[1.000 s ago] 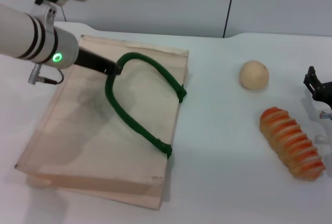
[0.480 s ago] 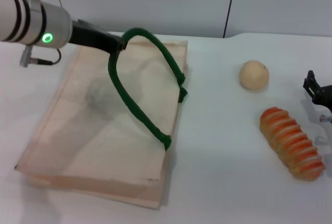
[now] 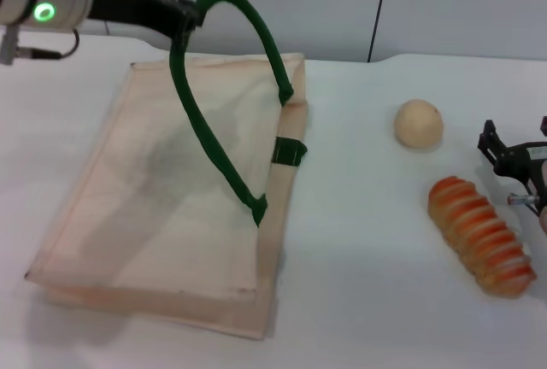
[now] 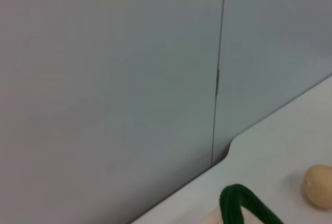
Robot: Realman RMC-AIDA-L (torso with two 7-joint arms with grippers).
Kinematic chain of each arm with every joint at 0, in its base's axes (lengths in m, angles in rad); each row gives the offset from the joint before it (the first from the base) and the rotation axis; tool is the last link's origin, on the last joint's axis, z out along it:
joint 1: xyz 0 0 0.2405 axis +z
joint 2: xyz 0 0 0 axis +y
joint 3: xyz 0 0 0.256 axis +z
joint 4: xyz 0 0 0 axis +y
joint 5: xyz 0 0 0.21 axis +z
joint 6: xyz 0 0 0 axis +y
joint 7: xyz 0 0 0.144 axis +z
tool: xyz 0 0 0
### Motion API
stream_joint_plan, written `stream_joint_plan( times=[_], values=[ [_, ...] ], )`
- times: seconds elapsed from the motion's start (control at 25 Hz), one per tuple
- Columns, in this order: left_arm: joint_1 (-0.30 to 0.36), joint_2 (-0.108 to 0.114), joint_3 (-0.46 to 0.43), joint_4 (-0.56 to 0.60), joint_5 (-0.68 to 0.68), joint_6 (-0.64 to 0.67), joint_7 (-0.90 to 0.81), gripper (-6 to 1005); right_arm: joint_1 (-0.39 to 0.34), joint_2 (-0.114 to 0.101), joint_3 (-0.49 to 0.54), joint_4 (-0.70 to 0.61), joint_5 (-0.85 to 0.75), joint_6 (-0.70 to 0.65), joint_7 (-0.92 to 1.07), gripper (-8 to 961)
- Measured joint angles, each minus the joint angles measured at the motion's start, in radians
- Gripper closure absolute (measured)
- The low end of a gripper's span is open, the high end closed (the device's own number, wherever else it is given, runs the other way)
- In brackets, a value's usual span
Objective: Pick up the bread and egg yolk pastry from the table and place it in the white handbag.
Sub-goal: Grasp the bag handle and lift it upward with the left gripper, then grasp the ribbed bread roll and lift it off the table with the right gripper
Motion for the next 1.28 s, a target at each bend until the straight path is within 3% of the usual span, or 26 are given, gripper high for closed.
stream_joint_plan(
  times=[0.6, 1.28],
  values=[
    [0.013, -0.001, -0.047, 0.198, 0.010, -0.105, -0.050, 876, -0.003, -0.003, 0.020, -0.030, 0.011, -0.002, -0.050, 90],
    [0.013, 0.000, -0.063, 0.216, 0.047, -0.140, -0.054, 879, -0.012, -0.016, 0.050, -0.175, 0.001, 0.129, -0.040, 89]
  ],
)
